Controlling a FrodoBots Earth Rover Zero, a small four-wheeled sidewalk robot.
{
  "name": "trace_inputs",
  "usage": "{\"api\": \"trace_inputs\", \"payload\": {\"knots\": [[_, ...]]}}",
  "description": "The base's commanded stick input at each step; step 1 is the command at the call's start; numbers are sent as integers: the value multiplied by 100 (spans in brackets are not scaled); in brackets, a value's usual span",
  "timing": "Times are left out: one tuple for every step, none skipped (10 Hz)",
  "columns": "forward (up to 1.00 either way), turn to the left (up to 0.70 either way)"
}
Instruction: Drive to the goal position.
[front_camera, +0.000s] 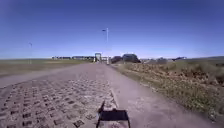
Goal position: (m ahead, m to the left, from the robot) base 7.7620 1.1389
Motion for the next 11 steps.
{"api": "trace_inputs", "payload": {"knots": [[70, 0], [70, 0], [70, 0], [70, 0], [70, 0], [70, 0], [70, 0], [70, 0], [70, 0], [70, 0], [70, 0]]}}
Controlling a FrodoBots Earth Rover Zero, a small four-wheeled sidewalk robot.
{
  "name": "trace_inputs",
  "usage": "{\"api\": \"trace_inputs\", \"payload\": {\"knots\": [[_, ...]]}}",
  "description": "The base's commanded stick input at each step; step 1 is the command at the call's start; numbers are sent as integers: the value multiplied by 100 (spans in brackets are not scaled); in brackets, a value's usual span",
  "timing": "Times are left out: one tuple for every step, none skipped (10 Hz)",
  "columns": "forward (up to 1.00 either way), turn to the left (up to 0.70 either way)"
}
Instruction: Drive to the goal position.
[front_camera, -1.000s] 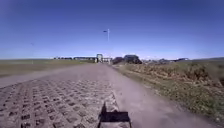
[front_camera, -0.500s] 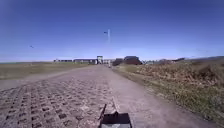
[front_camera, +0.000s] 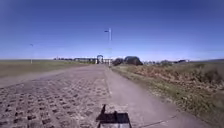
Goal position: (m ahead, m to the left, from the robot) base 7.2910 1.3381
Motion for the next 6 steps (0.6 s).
{"api": "trace_inputs", "payload": {"knots": [[70, 0], [70, 0], [70, 0], [70, 0], [70, 0], [70, 0]]}}
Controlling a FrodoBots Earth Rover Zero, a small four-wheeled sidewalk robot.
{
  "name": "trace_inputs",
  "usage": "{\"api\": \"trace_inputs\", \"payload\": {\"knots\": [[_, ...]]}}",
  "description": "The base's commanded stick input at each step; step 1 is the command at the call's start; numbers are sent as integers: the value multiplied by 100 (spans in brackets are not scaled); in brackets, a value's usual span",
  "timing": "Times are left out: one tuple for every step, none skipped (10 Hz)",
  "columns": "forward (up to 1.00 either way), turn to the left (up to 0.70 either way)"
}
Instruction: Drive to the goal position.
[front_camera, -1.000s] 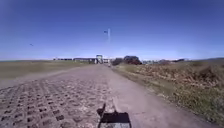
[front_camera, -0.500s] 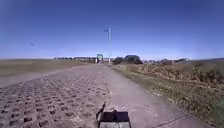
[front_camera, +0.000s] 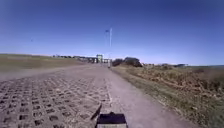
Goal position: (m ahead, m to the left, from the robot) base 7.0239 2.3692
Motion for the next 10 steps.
{"api": "trace_inputs", "payload": {"knots": [[70, 0], [70, -1], [70, -14], [70, -27], [70, -31], [70, -34], [70, -35], [70, -35], [70, -29], [70, -15]]}}
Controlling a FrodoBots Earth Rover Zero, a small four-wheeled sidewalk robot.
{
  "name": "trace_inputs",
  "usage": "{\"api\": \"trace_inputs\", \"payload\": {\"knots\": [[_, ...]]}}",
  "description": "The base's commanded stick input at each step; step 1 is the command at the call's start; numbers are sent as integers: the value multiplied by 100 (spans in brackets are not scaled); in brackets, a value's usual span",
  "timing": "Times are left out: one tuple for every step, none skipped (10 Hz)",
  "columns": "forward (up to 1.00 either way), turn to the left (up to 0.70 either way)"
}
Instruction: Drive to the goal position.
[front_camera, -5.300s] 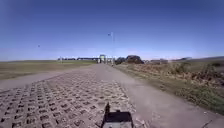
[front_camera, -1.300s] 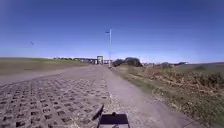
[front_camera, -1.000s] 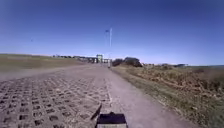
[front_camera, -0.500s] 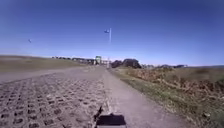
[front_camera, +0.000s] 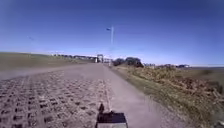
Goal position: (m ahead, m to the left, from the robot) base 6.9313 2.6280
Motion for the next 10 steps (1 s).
{"api": "trace_inputs", "payload": {"knots": [[70, -1], [70, 0], [70, 0], [70, 0], [70, 0], [70, 0], [70, 0], [70, 0], [70, 0], [70, 0]]}}
